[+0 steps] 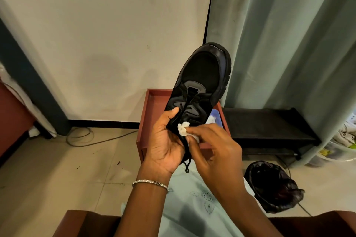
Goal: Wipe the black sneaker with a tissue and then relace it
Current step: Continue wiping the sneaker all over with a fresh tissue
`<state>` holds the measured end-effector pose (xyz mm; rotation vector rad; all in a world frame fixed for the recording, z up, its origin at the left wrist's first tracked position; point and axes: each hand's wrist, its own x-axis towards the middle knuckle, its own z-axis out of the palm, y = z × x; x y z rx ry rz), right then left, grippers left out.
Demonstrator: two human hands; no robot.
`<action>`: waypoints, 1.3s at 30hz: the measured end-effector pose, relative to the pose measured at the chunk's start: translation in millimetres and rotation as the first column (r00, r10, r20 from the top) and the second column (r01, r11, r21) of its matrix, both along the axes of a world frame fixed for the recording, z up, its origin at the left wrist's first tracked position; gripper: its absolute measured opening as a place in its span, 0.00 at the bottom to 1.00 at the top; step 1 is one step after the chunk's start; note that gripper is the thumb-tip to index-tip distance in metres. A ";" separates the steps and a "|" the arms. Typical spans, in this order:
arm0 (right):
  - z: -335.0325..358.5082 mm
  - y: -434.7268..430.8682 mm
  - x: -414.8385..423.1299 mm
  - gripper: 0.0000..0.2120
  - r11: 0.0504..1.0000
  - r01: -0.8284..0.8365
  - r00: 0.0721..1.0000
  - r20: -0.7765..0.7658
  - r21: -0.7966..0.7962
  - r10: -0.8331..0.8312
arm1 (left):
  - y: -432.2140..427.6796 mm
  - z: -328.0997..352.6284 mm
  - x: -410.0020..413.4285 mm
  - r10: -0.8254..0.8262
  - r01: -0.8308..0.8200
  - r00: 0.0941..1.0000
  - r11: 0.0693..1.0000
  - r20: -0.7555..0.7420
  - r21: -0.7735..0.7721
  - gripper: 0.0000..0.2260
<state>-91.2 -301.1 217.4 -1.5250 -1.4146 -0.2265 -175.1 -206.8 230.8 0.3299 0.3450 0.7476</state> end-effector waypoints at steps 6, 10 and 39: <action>11.5 2.3 16.1 0.07 0.995 0.101 0.994 0.046 0.012 -0.101 | -7.2 0.7 2.4 -0.046 0.044 0.997 0.999 -0.056 -0.027 0.16; 17.7 6.9 27.2 0.07 0.978 0.200 0.977 0.066 0.062 -0.204 | -14.3 0.3 7.7 -0.034 0.031 0.995 0.999 -0.097 -0.030 0.19; -1.2 -39.6 6.5 0.07 0.991 0.044 0.949 0.303 0.125 -0.081 | -51.1 8.5 -10.0 -0.048 0.040 0.998 0.986 -0.045 -0.165 0.15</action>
